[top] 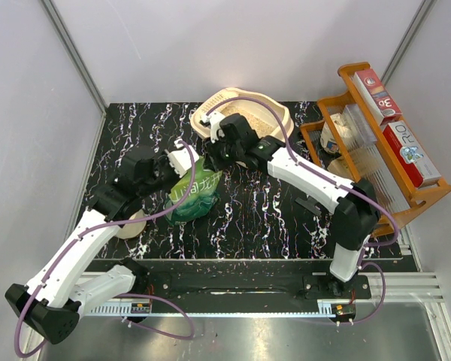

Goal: Fill the litter box with clean litter

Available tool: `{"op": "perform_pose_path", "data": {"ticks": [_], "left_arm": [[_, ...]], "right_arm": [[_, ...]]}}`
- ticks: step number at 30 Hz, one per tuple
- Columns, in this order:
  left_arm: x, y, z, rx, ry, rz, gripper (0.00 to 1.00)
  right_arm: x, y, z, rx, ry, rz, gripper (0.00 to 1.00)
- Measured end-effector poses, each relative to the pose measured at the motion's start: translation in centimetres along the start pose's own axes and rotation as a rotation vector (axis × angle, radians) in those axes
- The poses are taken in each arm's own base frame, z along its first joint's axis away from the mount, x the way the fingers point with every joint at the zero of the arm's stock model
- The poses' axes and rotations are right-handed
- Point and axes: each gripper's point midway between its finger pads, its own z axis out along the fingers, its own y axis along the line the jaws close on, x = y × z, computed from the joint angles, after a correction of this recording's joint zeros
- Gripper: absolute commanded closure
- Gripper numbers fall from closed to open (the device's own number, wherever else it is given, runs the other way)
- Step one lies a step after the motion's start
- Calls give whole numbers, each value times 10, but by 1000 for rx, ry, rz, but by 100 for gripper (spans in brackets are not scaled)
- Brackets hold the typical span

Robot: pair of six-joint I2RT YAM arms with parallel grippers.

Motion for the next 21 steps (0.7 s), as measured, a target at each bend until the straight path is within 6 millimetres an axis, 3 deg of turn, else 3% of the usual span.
{"op": "perform_pose_path", "data": {"ticks": [8,13,21], "left_arm": [[1,-2,5,7,6,-3,100],[3,-2,14,15,17,-4,100],[5,0,17,14,27,48,100]], "right_arm": [[26,9,26,-85,27,113,100],[37,2,37,-192,51,313,100],[31,-8,25,-413,54,599,100]]}}
